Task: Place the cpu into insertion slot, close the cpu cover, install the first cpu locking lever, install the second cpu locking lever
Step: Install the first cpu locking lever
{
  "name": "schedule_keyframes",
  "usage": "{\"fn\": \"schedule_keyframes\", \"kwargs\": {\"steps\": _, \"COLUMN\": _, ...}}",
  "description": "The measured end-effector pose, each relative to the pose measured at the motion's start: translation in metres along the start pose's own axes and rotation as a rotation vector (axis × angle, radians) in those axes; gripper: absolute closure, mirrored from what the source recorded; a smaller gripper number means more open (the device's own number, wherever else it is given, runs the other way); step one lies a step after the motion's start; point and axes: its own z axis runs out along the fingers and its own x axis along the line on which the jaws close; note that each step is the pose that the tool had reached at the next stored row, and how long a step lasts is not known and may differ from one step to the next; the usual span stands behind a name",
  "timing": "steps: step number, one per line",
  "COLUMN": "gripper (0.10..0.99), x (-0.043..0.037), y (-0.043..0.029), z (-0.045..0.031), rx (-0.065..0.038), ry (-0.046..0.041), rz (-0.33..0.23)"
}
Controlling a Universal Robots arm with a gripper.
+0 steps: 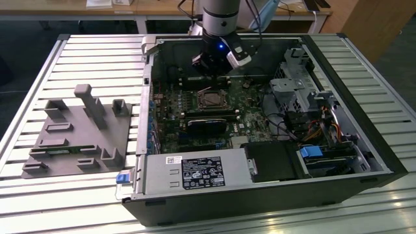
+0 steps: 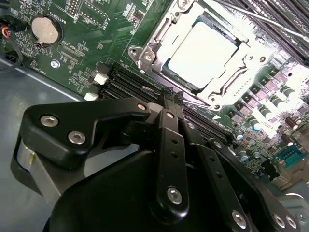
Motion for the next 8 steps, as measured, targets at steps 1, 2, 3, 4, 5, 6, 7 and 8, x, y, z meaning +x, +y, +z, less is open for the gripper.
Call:
{"fn": "schedule_keyframes", "kwargs": {"steps": 1, "gripper": 0.980, "x": -0.0004, "y": 0.0000, "z": 0.0004, "rx": 0.000, "ry": 0.0001, "rz": 0.000}}
{"fn": "schedule_keyframes", "kwargs": {"steps": 2, "gripper": 0.980, "x": -0.0008, "y": 0.0000, "z": 0.0007, "rx": 0.000, "ry": 0.0001, "rz": 0.000}}
{"fn": "schedule_keyframes", "kwargs": {"steps": 3, "gripper": 0.980, "x": -0.0013, "y": 0.0000, "z": 0.0013, "rx": 0.000, "ry": 0.0001, "rz": 0.000}}
{"fn": "schedule_keyframes", "kwargs": {"steps": 4, "gripper": 0.980, "x": -0.0018, "y": 0.0000, "z": 0.0018, "rx": 0.000, "ry": 0.0001, "rz": 0.000}}
{"fn": "schedule_keyframes", "kwargs": {"steps": 5, "gripper": 0.980, "x": -0.0023, "y": 0.0001, "z": 0.0024, "rx": 0.000, "ry": 0.0001, "rz": 0.000}}
{"fn": "schedule_keyframes", "kwargs": {"steps": 6, "gripper": 0.980, "x": -0.0028, "y": 0.0001, "z": 0.0029, "rx": 0.000, "ry": 0.0002, "rz": 0.000}}
{"fn": "schedule_keyframes", "kwargs": {"steps": 7, "gripper": 0.980, "x": -0.0032, "y": 0.0001, "z": 0.0035, "rx": 0.000, "ry": 0.0001, "rz": 0.000}}
{"fn": "schedule_keyframes", "kwargs": {"steps": 8, "gripper": 0.980, "x": -0.0035, "y": 0.0001, "z": 0.0041, "rx": 0.000, "ry": 0.0000, "rz": 0.000}}
